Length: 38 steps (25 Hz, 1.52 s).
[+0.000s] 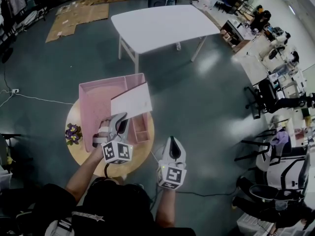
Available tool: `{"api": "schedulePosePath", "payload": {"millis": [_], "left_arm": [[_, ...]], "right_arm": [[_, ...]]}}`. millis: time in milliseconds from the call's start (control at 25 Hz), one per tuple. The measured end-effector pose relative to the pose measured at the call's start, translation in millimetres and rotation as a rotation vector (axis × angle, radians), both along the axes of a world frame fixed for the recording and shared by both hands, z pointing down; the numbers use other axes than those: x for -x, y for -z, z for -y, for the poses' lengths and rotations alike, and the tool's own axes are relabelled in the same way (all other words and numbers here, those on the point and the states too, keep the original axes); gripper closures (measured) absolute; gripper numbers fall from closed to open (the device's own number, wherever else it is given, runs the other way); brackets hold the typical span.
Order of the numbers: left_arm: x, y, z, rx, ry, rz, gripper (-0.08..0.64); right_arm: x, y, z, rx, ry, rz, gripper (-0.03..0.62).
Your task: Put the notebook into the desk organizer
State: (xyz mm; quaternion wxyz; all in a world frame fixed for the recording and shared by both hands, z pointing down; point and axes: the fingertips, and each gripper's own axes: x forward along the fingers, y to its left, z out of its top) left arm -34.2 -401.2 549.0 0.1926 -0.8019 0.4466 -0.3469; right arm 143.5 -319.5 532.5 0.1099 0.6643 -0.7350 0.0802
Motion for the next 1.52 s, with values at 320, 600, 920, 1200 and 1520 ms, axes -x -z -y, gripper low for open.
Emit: {"api": "schedulePosePath", "payload": {"millis": [320, 600, 920, 1200, 1520], "left_arm": [[-10, -16, -7, 0.060, -0.068, 0.032, 0.477], [-12, -30, -11, 0.125, -0.100, 0.026, 0.435], [-8, -32, -12, 0.160, -0.086, -0.002, 0.328], [-8, -26, -15, 0.146, -0.069, -0.013, 0.310], [-6, -12, -32, 0.115, -0.023, -0.026, 0.310]], "right_arm": [[1, -4, 0, 0.015, -0.007, 0.006, 0.586], [2, -8, 2, 0.019, -0.012, 0.009, 0.586], [0, -9, -4, 0.017, -0.011, 0.003, 0.586], [-3, -5, -9, 0.015, -0.008, 0.002, 0.586], [-7, 4, -25, -0.006, 0.018, 0.000, 0.586]]}}
